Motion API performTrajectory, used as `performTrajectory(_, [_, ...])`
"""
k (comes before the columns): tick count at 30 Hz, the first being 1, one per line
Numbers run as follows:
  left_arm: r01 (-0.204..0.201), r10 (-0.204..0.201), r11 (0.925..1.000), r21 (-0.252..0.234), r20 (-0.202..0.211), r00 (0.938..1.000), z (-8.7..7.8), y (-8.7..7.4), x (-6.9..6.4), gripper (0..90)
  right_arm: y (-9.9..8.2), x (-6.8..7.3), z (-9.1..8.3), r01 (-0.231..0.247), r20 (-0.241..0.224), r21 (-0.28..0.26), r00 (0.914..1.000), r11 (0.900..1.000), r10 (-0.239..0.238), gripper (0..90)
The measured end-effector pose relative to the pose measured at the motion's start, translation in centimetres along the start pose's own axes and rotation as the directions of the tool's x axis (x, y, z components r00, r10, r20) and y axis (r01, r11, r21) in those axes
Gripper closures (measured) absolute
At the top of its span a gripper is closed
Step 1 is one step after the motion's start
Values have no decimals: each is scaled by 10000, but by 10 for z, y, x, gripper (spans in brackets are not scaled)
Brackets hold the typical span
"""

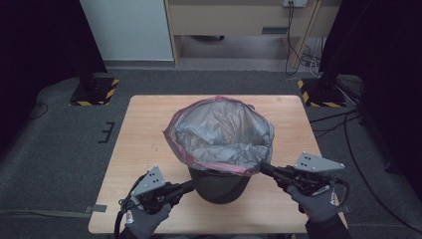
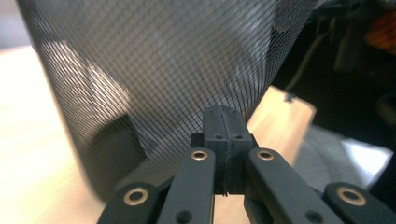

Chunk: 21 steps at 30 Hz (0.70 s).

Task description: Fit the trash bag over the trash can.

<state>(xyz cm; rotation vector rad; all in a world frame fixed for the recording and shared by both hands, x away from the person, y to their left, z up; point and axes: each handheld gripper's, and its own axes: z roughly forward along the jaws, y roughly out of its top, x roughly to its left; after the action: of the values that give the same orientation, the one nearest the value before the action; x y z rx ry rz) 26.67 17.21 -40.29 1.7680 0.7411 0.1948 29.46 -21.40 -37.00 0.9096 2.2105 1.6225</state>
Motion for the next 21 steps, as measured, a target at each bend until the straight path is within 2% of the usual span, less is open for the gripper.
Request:
performTrajectory(1, [21, -21, 9997, -237, 7, 10000, -2, 2, 2, 900, 0, 0, 0, 10, -80, -24, 10000, 10000, -10, 900])
performTrajectory(3, [-76, 55, 9973, -737, -287, 9996, -8, 7, 3, 898, 0, 0, 0, 51, -148, -147, 9999, 9999, -53, 896])
performTrajectory(6, [183, -305, 9895, -1434, -837, 9960, -20, 11, 7, 793, -1, -1, 1, 31, -44, -345, 10000, 9994, -33, 795])
performTrajectory(7, [285, -457, 9856, -1667, -1006, 9939, -25, 12, 9, 784, 0, -1, 1, -31, -9, -413, 10000, 9991, 31, 762])
performTrajectory(10, [399, -781, 9698, -2407, -1510, 9854, -39, 20, 15, 698, 3, -3, -5, -144, -98, -982, 9999, 9951, 135, 655])
performTrajectory(11, [443, -920, 9611, -2727, -1646, 9821, -45, 26, 18, 673, 5, -4, -6, -162, -67, -1152, 9999, 9932, 156, 631])
performTrajectory(12, [436, -957, 9566, -2880, -1695, 9809, -49, 31, 19, 639, 6, -5, -8, -259, -164, -1360, 9996, 9904, 239, 626])
performTrajectory(13, [349, -975, 9473, -3185, -1827, 9783, -55, 38, 20, 624, 7, -5, -10, -314, -215, -1474, 9994, 9886, 285, 614])
performTrajectory(16, [170, -930, 9287, -3703, -1883, 9777, -61, 58, 19, 555, 11, -8, -16, -538, -376, -1923, 9982, 9799, 475, 580])
performTrajectory(18, [-68, -735, 9267, -3757, -1988, 9773, -59, 71, 17, 520, 16, -9, -18, -732, -533, -2347, 9966, 9693, 624, 568])
performTrajectory(19, [-118, -686, 9266, -3759, -1998, 9774, -56, 77, 17, 516, 18, -9, -19, -752, -465, -2423, 9967, 9673, 659, 547])
performTrajectory(21, [-219, -565, 9326, -3603, -2056, 9770, -50, 87, 17, 493, 23, -8, -20, -597, -256, -2568, 9982, 9646, 550, 523])
